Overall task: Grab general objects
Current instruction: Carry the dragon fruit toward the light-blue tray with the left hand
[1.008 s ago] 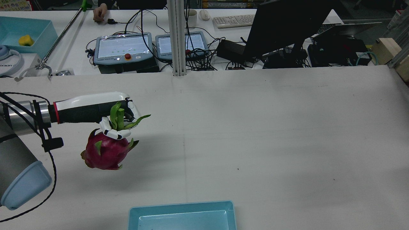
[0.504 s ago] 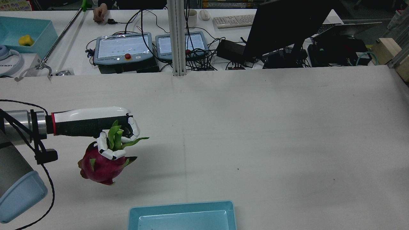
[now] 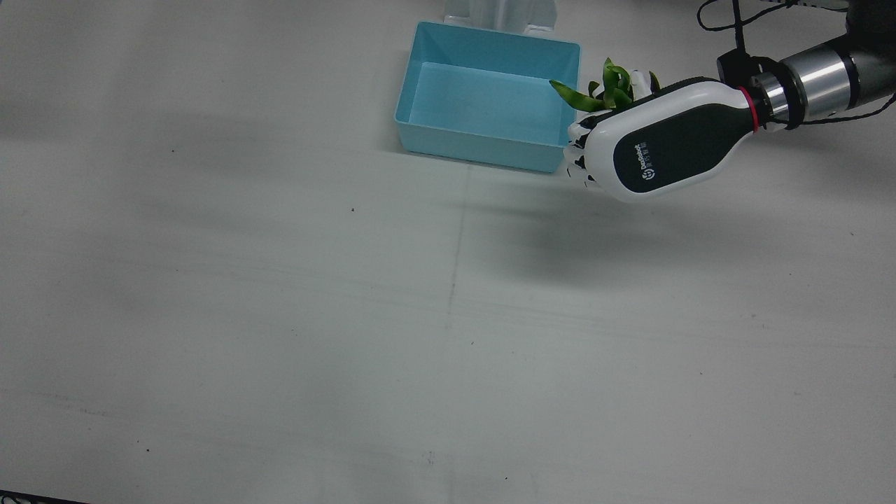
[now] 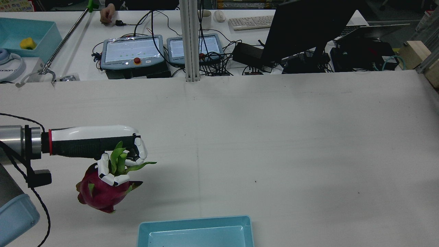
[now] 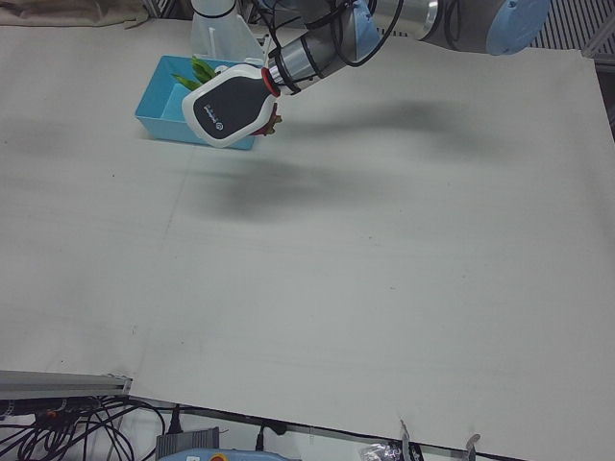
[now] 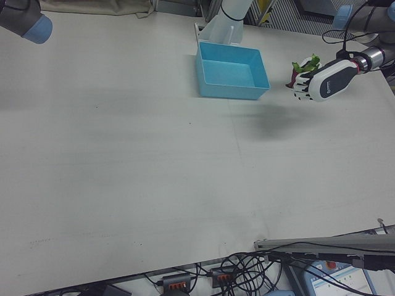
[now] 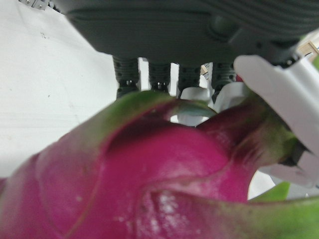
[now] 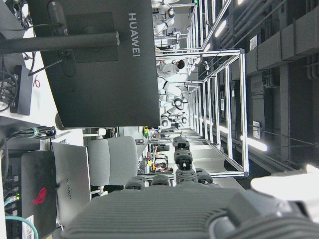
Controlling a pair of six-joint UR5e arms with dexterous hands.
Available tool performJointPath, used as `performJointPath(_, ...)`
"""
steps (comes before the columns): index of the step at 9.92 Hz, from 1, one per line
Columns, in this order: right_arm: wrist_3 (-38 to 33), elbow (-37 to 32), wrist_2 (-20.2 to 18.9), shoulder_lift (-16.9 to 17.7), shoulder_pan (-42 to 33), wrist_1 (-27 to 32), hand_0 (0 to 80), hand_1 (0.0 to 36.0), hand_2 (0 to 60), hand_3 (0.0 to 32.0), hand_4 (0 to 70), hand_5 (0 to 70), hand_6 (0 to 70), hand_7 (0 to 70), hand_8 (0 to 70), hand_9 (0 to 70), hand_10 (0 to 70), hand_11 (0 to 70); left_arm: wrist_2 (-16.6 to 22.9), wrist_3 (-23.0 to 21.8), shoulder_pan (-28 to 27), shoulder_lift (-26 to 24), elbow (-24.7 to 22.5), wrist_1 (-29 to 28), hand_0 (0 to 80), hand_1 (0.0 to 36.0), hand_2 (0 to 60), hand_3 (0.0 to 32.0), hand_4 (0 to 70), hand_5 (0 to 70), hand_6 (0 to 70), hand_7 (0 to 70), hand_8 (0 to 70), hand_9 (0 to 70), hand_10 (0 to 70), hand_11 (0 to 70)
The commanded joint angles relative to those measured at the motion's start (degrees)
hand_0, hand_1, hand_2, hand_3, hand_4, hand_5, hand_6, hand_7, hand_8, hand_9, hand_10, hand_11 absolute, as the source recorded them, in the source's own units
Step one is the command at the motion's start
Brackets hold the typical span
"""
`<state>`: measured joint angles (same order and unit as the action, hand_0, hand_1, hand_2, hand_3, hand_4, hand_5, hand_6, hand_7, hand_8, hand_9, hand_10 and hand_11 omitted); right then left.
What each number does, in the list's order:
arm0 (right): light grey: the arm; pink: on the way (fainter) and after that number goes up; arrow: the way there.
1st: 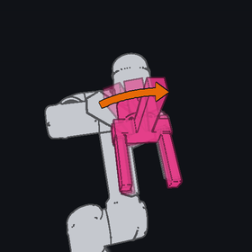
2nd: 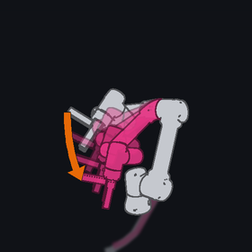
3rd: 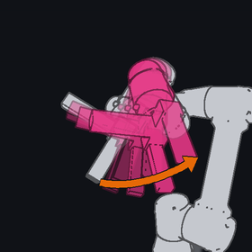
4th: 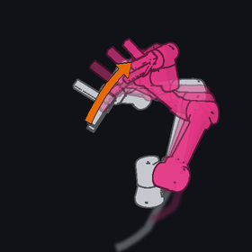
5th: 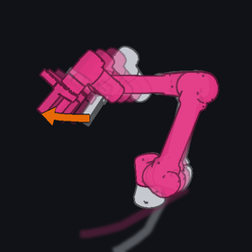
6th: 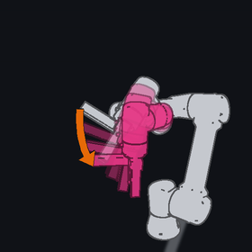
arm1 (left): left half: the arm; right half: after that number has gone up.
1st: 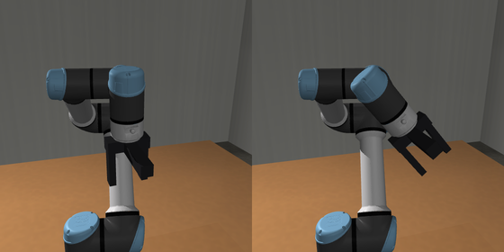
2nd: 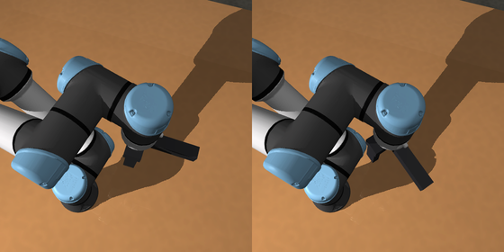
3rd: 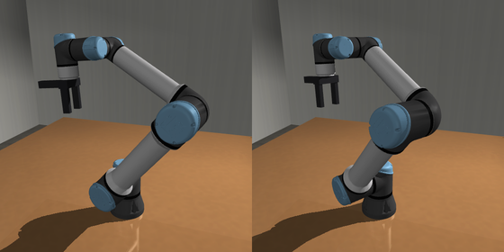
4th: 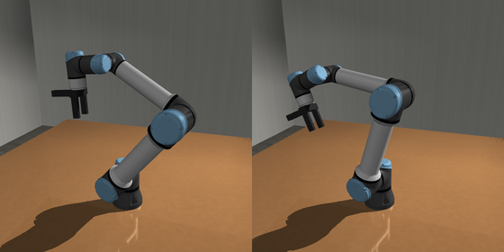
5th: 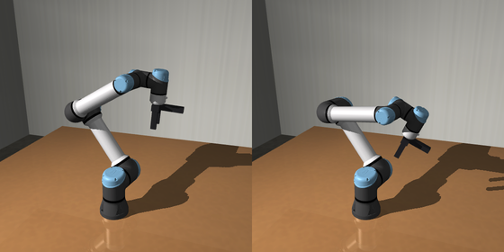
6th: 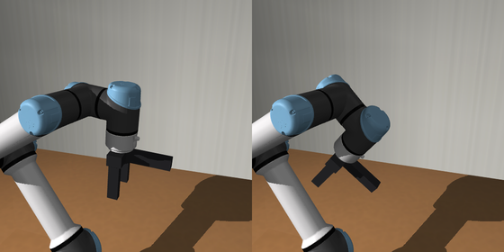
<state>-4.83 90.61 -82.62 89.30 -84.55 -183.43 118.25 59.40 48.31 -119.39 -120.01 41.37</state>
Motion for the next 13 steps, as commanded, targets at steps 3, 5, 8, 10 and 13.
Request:
performJointPath(3,0.0,0.0,0.0,0.0,0.0,0.0,0.0,0.0,0.0,0.0,0.0,0.0,0.0,0.0,0.0,0.0,0.0,0.0,1.1,0.1,-2.5,4.7,-6.6,2.8,59.3,33.7,60.0,0.0,70.0,68.0,70.0,70.0,49.6,57.7,49.3,70.0)
performJointPath(5,0.0,0.0,0.0,0.0,0.0,0.0,0.0,0.0,0.0,0.0,0.0,0.0,0.0,0.0,0.0,0.0,0.0,0.0,1.0,0.0,-2.8,5.0,-7.7,3.9,59.7,34.3,60.0,0.0,70.0,68.1,70.0,70.0,49.2,56.7,47.9,68.4)
performJointPath(8,0.0,0.0,0.0,0.0,0.0,0.0,0.0,0.0,0.0,0.0,0.0,0.0,0.0,0.0,0.0,0.0,0.0,0.0,0.8,-0.9,-3.5,4.9,-8.0,4.9,60.8,34.3,60.0,0.0,70.0,69.3,70.0,70.0,50.0,56.7,46.2,66.0)
performJointPath(10,0.0,0.0,0.0,0.0,0.0,0.0,0.0,0.0,0.0,0.0,0.0,0.0,0.0,0.0,0.0,0.0,0.0,0.0,0.8,-1.3,-3.7,4.9,-8.0,6.2,61.1,34.5,60.0,0.0,70.0,69.7,70.0,70.0,50.1,56.7,46.0,65.6)
performJointPath(13,0.0,0.0,0.0,0.0,0.0,0.0,0.0,0.0,0.0,0.0,0.0,0.0,0.0,0.0,0.0,0.0,0.0,0.0,0.1,-4.0,-6.5,4.8,-8.1,6.3,61.6,34.7,60.0,0.0,70.0,69.7,70.0,70.0,50.0,56.7,46.1,65.8)
